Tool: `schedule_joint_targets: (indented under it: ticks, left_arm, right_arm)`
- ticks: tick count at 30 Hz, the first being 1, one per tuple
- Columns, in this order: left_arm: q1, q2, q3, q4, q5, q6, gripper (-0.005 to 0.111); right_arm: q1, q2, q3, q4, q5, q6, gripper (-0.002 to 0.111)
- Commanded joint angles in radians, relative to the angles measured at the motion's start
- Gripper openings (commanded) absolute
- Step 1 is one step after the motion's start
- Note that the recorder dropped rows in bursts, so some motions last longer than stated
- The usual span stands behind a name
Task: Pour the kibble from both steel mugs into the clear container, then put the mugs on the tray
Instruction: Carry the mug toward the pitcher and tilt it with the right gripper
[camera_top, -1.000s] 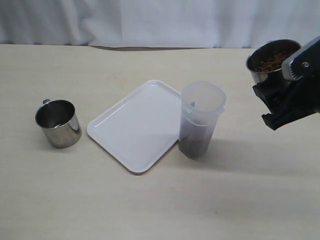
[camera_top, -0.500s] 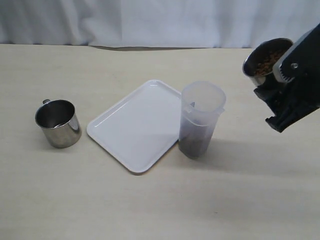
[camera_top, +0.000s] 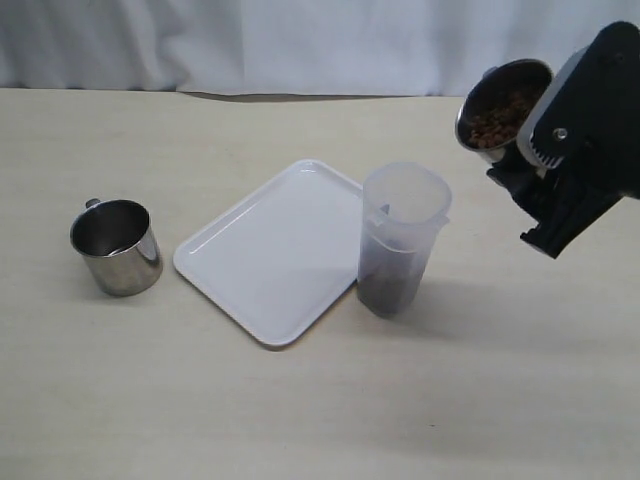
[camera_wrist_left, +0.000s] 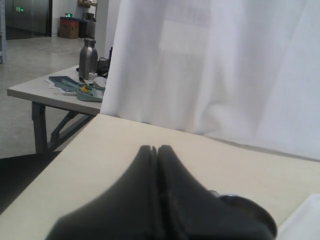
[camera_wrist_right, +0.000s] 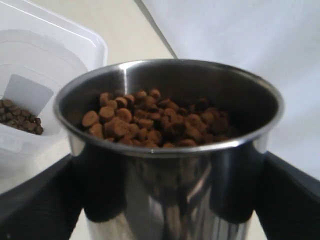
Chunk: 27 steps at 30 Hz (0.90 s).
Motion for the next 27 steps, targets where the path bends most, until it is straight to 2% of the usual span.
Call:
schedule_joint_targets:
  ticks: [1, 27]
  left_arm:
    - [0.003, -0.002, 0.002, 0.001, -0.002, -0.003, 0.000]
    - [0.003, -0.002, 0.002, 0.001, -0.010, -0.003, 0.000]
  right_arm:
    - [0.003, 0.023, -0.053, -0.020, 0.039, -0.026, 0.005]
    - [0.003, 0.136, -0.072, -0.020, -0.047, -0.270, 0.005]
